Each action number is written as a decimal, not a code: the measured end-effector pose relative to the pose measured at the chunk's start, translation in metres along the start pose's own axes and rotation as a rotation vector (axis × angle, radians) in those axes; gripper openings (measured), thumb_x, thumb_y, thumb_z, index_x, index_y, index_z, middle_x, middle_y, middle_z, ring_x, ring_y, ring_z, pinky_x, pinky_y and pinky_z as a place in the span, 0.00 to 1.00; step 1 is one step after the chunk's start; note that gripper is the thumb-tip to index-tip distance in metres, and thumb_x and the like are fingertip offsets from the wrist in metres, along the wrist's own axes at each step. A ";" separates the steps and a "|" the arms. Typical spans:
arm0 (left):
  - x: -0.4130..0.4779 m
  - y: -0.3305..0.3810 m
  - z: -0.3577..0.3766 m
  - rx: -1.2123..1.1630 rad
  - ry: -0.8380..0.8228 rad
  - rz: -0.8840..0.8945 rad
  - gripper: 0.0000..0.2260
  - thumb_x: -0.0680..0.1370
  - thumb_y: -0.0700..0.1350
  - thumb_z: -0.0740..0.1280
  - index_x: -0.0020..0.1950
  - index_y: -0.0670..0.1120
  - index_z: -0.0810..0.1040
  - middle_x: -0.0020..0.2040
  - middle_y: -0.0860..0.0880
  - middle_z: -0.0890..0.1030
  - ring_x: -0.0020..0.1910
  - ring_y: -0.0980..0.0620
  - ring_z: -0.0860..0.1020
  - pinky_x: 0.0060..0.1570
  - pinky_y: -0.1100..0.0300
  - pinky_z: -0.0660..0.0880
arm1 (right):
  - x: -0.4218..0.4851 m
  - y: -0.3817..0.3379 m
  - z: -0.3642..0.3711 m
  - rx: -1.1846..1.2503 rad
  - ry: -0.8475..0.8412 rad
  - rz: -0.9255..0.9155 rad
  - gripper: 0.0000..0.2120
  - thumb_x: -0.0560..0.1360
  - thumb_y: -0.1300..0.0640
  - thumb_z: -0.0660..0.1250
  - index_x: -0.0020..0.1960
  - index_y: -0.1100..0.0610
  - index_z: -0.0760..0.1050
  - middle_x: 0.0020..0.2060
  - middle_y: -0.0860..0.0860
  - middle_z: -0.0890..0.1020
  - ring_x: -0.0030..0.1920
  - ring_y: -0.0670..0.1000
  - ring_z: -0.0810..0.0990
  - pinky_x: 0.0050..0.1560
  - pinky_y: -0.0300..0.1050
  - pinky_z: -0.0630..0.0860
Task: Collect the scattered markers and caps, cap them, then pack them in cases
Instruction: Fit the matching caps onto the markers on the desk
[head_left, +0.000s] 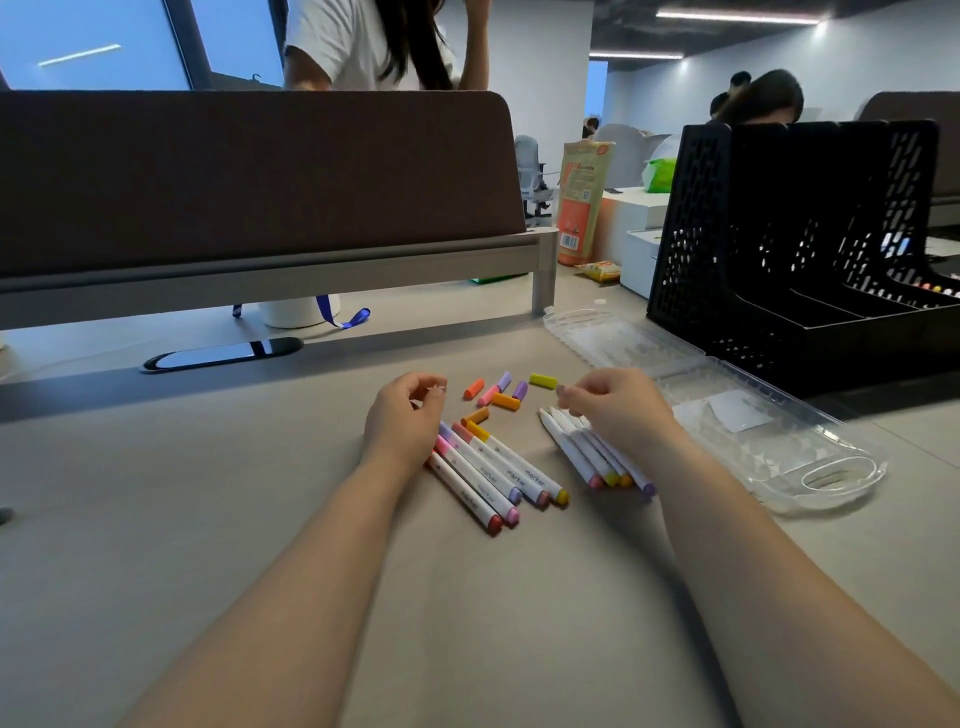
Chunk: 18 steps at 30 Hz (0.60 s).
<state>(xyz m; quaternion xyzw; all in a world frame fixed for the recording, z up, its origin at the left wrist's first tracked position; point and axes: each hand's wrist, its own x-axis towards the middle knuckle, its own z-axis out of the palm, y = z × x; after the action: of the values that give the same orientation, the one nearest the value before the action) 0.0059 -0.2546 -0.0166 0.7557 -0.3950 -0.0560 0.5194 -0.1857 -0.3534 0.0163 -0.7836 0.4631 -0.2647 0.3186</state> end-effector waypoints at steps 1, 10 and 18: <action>0.002 -0.001 0.001 0.017 -0.042 -0.004 0.09 0.80 0.44 0.63 0.56 0.48 0.80 0.52 0.50 0.78 0.49 0.54 0.75 0.47 0.61 0.71 | 0.001 0.003 -0.004 0.049 -0.009 0.020 0.11 0.75 0.44 0.66 0.41 0.49 0.81 0.40 0.46 0.83 0.49 0.50 0.79 0.60 0.58 0.72; 0.008 0.003 0.003 0.110 -0.223 -0.120 0.08 0.75 0.52 0.69 0.50 0.51 0.82 0.44 0.52 0.82 0.44 0.54 0.79 0.50 0.53 0.78 | 0.000 0.000 -0.005 -0.331 -0.093 0.054 0.10 0.72 0.40 0.68 0.43 0.46 0.79 0.47 0.44 0.81 0.52 0.49 0.75 0.59 0.51 0.69; 0.006 0.007 0.007 0.190 -0.234 -0.147 0.08 0.73 0.57 0.69 0.45 0.53 0.81 0.43 0.52 0.82 0.44 0.51 0.79 0.50 0.52 0.78 | -0.003 -0.001 0.006 -0.473 -0.032 -0.032 0.12 0.70 0.38 0.68 0.41 0.47 0.77 0.39 0.44 0.79 0.46 0.48 0.73 0.51 0.48 0.61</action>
<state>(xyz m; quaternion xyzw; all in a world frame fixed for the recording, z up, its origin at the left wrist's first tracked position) 0.0028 -0.2650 -0.0123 0.8166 -0.3997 -0.1438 0.3907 -0.1823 -0.3488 0.0131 -0.8477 0.4947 -0.1415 0.1292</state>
